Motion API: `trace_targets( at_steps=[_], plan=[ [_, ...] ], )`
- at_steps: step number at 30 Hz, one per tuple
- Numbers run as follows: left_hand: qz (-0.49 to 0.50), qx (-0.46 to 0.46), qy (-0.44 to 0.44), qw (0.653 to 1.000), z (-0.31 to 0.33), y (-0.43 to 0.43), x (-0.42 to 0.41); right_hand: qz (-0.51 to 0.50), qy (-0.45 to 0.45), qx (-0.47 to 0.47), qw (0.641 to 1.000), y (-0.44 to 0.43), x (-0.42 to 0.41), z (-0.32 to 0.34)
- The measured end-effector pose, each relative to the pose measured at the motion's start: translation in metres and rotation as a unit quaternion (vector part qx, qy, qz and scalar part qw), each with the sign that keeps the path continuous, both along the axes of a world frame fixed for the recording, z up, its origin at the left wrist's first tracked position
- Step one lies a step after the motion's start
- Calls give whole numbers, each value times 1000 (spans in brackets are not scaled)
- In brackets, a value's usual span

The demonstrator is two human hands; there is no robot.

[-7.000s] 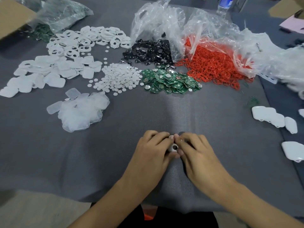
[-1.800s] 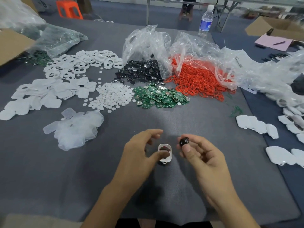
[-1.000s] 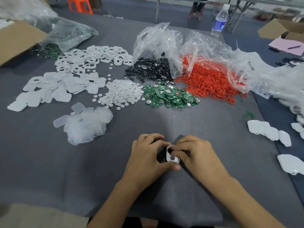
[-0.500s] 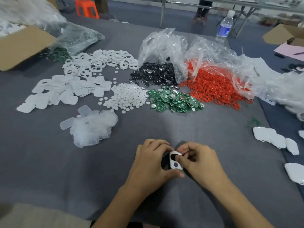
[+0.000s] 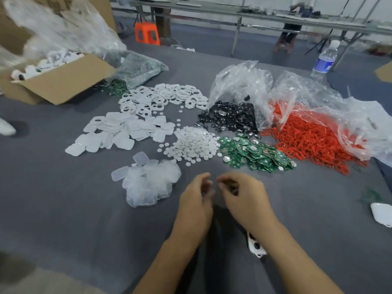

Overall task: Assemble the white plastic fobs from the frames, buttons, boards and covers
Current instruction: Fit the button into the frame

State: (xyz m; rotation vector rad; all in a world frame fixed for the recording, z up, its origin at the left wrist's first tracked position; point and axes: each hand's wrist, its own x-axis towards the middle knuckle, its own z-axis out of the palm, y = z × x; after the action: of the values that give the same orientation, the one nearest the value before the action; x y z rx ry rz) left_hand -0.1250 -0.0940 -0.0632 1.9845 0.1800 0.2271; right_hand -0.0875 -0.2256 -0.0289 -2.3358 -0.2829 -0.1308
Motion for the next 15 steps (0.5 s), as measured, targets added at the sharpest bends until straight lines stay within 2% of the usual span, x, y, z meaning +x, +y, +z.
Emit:
trace_targets(
  at_steps=[2,4,7,10,15],
  plan=[
    [86,19,20,996,0,14,20,29,-17,-20,999,34,27,-5],
    [132,46,21,990,-3,24,36,56,-15,-34,998,62,49,-9],
    [151,92,-12,984,-9,30,47,73,-12,-64,995,84,67,-19],
    [178,85,-41,979,-14,33,51,76,-11,-74,994,85,69,-23],
    [176,84,-77,978,-15,35,50,94,-37,-149,984,88,64,-21]
  ],
)
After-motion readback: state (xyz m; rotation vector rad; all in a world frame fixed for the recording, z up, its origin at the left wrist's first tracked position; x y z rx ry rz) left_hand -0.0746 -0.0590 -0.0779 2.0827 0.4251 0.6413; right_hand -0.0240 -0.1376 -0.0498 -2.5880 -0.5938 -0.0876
